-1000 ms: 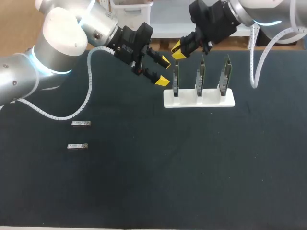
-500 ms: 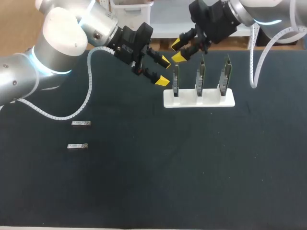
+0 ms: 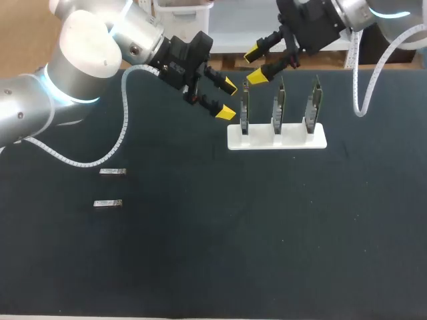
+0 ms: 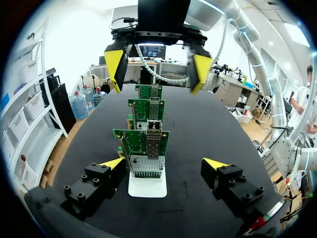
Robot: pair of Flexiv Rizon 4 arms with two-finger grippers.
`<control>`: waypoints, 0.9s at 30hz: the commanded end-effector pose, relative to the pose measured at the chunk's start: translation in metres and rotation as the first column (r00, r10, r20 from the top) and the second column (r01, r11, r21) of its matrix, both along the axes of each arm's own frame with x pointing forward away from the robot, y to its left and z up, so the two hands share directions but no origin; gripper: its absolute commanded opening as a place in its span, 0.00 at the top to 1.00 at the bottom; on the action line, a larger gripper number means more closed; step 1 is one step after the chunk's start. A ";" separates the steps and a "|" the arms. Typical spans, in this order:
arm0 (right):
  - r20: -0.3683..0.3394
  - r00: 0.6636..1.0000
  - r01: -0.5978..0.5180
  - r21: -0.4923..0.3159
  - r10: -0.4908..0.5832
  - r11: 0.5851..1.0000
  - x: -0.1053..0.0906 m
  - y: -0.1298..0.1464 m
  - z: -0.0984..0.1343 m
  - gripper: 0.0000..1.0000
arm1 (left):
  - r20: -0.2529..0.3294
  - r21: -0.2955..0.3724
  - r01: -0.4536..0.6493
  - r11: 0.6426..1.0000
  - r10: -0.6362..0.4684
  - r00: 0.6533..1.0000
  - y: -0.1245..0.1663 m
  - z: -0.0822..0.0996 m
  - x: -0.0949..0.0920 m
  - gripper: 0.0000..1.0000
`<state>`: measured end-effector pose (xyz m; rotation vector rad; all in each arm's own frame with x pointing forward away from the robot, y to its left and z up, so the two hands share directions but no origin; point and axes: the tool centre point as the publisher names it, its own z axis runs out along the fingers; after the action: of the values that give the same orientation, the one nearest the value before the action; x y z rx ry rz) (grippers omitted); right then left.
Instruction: Pick up the optical module with the left hand, and insert it into the network port with the right hand.
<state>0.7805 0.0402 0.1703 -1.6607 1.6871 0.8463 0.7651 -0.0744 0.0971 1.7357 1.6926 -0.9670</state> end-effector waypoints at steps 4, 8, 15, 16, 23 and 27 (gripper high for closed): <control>0.015 1.000 0.009 -0.026 -0.009 1.000 -0.001 0.004 -0.004 1.00 | -0.002 0.002 0.002 1.000 -0.002 1.000 -0.001 0.000 0.002 0.00; 0.018 1.000 0.008 -0.035 -0.007 0.999 -0.001 0.006 -0.007 1.00 | -0.002 0.002 0.002 1.000 -0.002 1.000 -0.001 0.000 0.002 0.00; 0.011 1.000 -0.006 -0.042 0.006 0.999 -0.003 0.008 -0.010 1.00 | -0.002 0.002 0.002 1.000 -0.002 1.000 -0.001 0.000 0.002 0.00; 0.009 1.000 -0.007 -0.044 0.008 0.999 -0.003 0.009 -0.011 1.00 | -0.002 0.002 0.002 1.000 -0.002 1.000 -0.001 0.000 0.002 0.00; 0.003 1.000 -0.011 -0.056 0.011 0.998 -0.002 0.009 -0.016 1.00 | -0.002 0.002 0.002 1.000 -0.002 1.000 -0.001 0.000 0.002 0.00; -0.001 1.000 -0.011 -0.058 0.011 0.998 -0.001 0.010 -0.018 1.00 | -0.002 0.002 0.002 1.000 -0.002 1.000 -0.001 0.000 0.002 0.00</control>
<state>0.7770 0.0490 0.1533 -1.7072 1.7185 0.8074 0.7651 -0.0744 0.0971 1.7357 1.6926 -0.9670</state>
